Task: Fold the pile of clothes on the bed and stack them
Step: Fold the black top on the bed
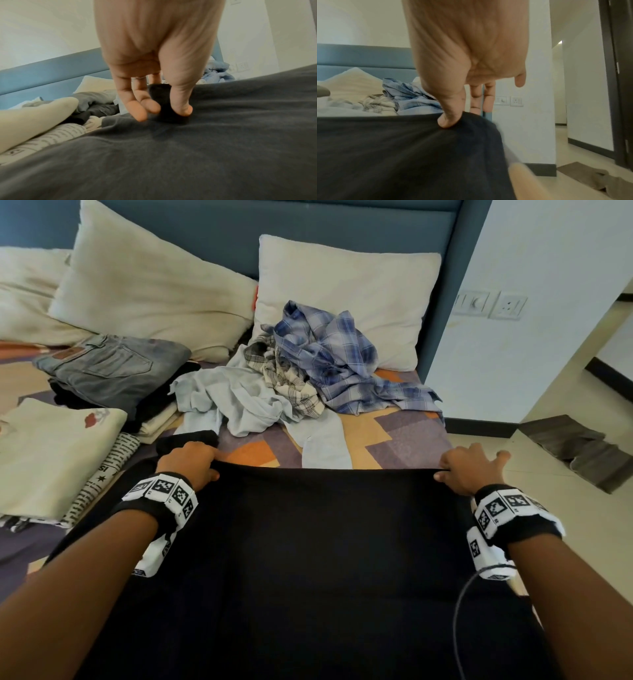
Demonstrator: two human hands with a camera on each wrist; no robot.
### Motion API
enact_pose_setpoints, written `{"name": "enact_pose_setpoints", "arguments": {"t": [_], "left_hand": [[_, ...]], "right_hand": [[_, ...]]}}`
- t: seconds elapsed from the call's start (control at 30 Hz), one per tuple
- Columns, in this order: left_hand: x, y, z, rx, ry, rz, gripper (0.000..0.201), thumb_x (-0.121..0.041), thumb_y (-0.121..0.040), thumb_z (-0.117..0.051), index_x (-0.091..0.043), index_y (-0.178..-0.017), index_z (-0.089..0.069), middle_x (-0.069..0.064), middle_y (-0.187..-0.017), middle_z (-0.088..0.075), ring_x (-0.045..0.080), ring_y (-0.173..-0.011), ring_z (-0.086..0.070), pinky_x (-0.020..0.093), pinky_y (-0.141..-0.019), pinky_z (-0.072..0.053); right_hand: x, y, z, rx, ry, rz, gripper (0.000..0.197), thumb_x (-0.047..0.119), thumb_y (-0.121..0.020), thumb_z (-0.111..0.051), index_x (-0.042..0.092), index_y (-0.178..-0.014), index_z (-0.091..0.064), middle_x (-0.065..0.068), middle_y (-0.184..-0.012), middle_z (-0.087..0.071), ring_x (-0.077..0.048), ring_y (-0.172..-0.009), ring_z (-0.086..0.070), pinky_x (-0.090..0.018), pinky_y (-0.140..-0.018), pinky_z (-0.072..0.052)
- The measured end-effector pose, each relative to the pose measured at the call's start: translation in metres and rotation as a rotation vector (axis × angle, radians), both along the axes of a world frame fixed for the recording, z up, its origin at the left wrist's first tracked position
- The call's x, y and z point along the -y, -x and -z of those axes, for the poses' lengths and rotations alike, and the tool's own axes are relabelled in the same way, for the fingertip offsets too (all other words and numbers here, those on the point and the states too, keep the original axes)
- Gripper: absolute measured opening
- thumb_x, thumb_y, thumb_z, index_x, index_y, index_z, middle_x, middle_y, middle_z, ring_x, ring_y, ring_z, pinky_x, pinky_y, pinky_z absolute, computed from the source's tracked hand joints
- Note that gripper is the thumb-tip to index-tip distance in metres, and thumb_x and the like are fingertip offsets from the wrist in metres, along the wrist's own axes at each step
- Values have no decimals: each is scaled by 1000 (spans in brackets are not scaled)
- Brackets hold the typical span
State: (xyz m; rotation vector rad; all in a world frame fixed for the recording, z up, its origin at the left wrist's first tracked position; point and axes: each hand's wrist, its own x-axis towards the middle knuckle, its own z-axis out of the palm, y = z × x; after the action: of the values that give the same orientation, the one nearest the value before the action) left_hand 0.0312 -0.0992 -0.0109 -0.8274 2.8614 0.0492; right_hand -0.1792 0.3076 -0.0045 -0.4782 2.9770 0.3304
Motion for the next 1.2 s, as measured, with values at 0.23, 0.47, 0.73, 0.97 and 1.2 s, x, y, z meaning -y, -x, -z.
{"name": "enact_pose_setpoints", "arguments": {"t": [0.23, 0.47, 0.73, 0.97, 1.2], "left_hand": [[-5, -54, -35, -173, -128, 24, 30, -27, -86, -67, -35, -115, -68, 6, -121, -63, 29, -111, -58, 46, -97, -47], [-36, -145, -60, -217, -182, 65, 30, -15, -82, -74, -31, -108, -74, 14, -105, -64, 34, -106, -58, 39, -94, -42], [-70, -218, -31, -238, -351, -221, 30, -2, -82, -68, -28, -96, -74, 6, -93, -69, 26, -79, -64, 43, -83, -56], [-114, -227, -13, -125, 34, -398, 23, -8, -92, -53, -22, -102, -68, 16, -113, -63, 40, -116, -50, 56, -103, -31], [-153, -194, 2, -237, -1, -12, 34, -26, -91, -61, -27, -125, -63, 4, -123, -58, 31, -117, -47, 47, -92, -42]], "right_hand": [[-51, -39, -29, -20, 383, 23, 37, 60, -88, -58, 23, -82, -60, 0, -89, -60, -22, -94, -50, -44, -93, -29], [-111, -123, -44, -21, 516, -156, 22, 23, -79, -81, 25, -86, -60, 2, -72, -68, -23, -70, -62, -31, -61, -38], [-129, -210, -8, -223, 159, -105, 22, 28, -92, -59, 33, -110, -71, 0, -98, -73, -27, -94, -66, -37, -76, -45], [-134, -244, 11, -194, 170, 31, 26, 19, -90, -61, 24, -113, -72, -4, -106, -70, -31, -96, -61, -42, -77, -47], [-116, -249, 21, -138, 599, 82, 33, 4, -87, -60, 9, -120, -67, -17, -116, -64, -37, -107, -53, -49, -88, -46]]}}
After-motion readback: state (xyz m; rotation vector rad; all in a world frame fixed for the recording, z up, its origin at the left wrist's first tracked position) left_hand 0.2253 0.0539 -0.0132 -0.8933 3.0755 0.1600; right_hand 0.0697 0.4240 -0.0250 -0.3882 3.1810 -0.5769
